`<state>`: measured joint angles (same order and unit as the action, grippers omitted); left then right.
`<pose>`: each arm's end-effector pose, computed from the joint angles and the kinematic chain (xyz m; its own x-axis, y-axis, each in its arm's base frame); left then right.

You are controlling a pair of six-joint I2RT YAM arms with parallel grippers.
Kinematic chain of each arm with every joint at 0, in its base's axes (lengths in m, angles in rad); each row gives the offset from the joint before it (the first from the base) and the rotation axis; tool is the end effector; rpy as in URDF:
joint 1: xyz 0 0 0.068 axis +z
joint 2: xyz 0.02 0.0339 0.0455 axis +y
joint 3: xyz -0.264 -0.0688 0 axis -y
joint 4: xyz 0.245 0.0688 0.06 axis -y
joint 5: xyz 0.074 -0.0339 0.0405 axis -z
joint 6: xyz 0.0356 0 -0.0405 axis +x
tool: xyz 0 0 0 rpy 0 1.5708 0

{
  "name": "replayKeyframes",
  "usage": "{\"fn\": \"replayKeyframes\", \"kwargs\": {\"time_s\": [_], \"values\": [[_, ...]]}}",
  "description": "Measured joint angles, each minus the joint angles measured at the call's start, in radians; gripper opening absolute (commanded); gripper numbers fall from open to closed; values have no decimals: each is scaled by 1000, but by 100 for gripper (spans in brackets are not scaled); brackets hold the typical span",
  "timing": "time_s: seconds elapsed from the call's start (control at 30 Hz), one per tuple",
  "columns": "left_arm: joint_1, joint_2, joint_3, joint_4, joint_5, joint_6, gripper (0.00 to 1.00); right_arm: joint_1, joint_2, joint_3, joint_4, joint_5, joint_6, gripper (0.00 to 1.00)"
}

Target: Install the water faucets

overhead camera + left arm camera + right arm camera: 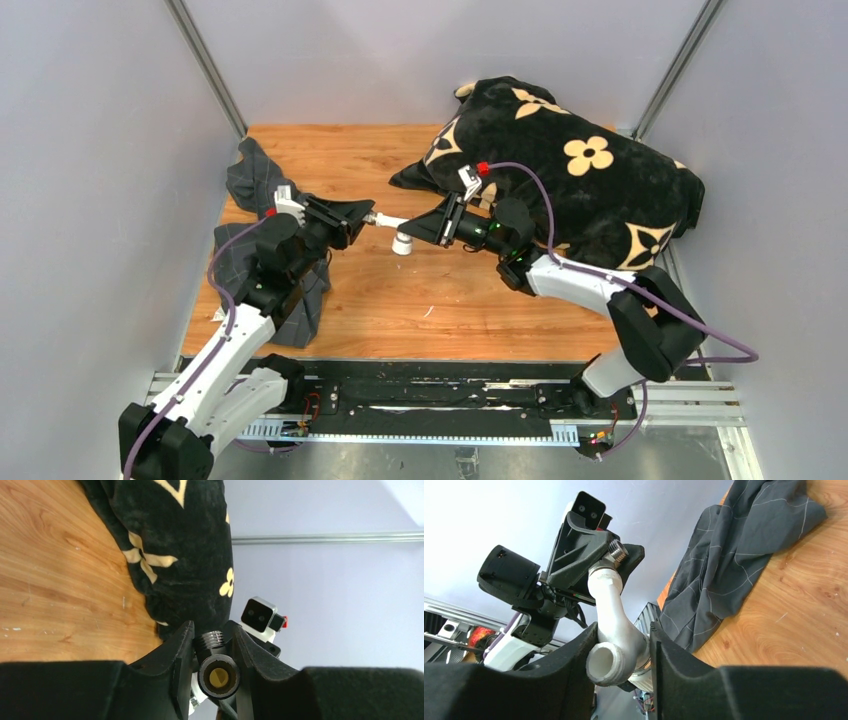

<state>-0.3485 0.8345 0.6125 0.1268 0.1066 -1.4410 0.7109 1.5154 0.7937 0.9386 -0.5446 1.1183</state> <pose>0.1903 -0.0732 0.3033 -0.4470 -0.8866 -0.1188 -0.0318 0.1485 -0.9884 0.2387 0.2299 0.2828 -0.7755 0.3474 -0.5272 -0.5583 0.0128 0.8295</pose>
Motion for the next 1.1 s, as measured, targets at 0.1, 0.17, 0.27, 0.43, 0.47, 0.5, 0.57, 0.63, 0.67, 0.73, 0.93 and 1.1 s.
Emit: {"fn": "replayKeyframes", "kwargs": {"time_s": [0.1,0.17,0.27,0.43,0.47,0.5,0.57,0.63,0.67,0.73,0.93,1.1], "values": [[-3,1,1,3,20,2,0,-29,-54,0,-92,-43,-4,55],[-4,3,14,-2,24,28,0,-47,-144,10,-256,-49,-59,63],[2,24,66,-26,29,71,0,-66,-290,76,-564,21,-206,66],[10,95,168,-62,68,173,0,-93,-507,135,-914,232,-423,67],[15,129,197,-73,95,206,0,-95,-539,138,-974,286,-458,67],[25,165,225,-84,126,238,0,-98,-565,138,-1028,331,-489,67],[61,276,333,-168,216,320,0,-101,-606,138,-1135,426,-542,67],[103,417,480,-245,285,420,0,-101,-632,133,-1203,492,-580,67],[124,479,540,-276,311,465,0,-102,-645,126,-1227,516,-594,67],[163,570,607,-309,339,533,0,-103,-676,110,-1272,558,-623,67],[243,874,821,-455,370,703,0,-103,-716,94,-1333,612,-654,67],[284,1172,1065,-521,407,789,0,-104,-742,80,-1360,634,-663,68]]}}
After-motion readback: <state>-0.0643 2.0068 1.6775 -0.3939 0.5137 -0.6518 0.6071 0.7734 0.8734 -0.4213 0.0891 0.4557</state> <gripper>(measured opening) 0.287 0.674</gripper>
